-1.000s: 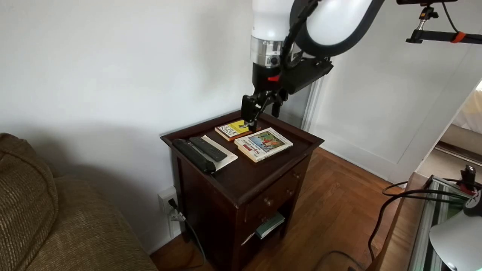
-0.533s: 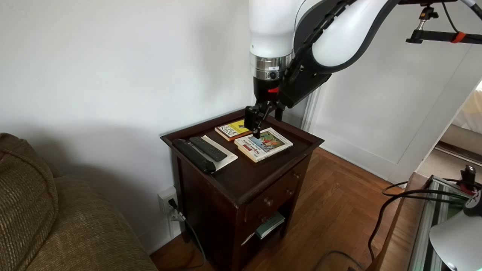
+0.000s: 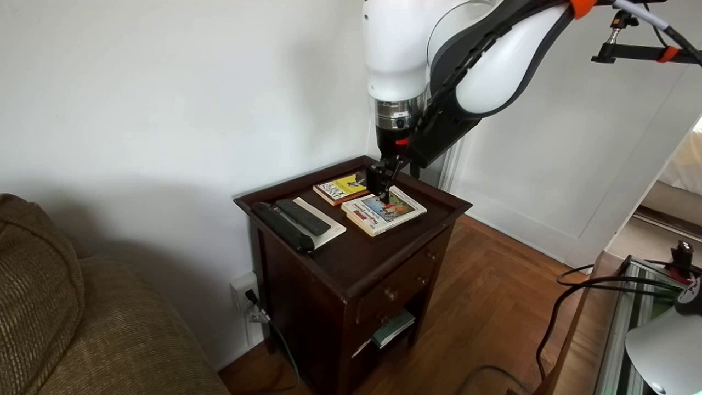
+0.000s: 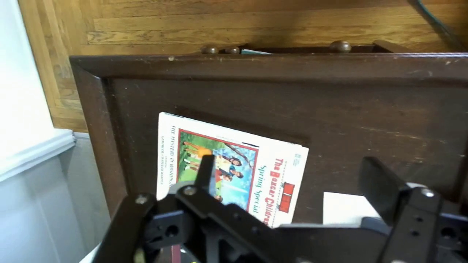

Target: Pick up the white book and put it on the brown book, pick up the brown and white book and put it on the stacked white book

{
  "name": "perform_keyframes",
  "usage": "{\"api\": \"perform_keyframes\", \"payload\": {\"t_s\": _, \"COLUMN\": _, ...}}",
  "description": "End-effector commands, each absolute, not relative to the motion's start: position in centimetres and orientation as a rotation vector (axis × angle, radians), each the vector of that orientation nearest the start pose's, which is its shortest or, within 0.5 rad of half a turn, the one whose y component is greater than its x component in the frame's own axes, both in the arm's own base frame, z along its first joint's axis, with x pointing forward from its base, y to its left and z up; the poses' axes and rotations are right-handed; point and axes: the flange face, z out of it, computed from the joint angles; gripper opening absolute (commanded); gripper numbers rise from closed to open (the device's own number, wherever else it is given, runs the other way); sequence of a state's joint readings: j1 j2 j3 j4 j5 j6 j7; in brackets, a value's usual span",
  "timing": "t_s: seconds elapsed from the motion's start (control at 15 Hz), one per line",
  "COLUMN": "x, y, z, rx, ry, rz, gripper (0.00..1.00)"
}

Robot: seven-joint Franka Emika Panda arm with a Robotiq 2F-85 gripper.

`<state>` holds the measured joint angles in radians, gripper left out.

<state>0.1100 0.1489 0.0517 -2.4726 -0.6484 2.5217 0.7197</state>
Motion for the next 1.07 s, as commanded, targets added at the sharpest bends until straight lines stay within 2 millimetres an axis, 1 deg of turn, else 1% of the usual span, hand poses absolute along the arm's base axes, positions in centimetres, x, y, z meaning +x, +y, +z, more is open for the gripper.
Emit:
{"api": "perform_keyframes", "payload": {"t_s": 0.0, "x": 47.3, "y": 7.5, "z": 19.0, "rx": -3.558, "ry": 0.056, "rz": -0.035, "gripper": 1.00}}
{"api": "perform_keyframes", "payload": {"t_s": 0.13, "x": 48.0, "y": 7.6, "z": 17.5, "rx": -3.577, "ry": 0.060, "rz": 0.003, "gripper": 1.00}}
{"api": "perform_keyframes", "payload": {"t_s": 0.33, "x": 48.8, "y": 8.3, "z": 15.7, "rx": -3.612, "ry": 0.039, "rz": 0.040, "gripper": 1.00}}
{"api": "perform_keyframes", "payload": {"t_s": 0.6, "x": 49.9, "y": 8.7, "z": 13.6, "rx": -3.660, "ry": 0.036, "rz": 0.046, "gripper": 1.00}}
{"api": "perform_keyframes", "payload": {"t_s": 1.0, "x": 51.2, "y": 9.1, "z": 10.7, "rx": -3.672, "ry": -0.001, "rz": 0.076, "gripper": 1.00}}
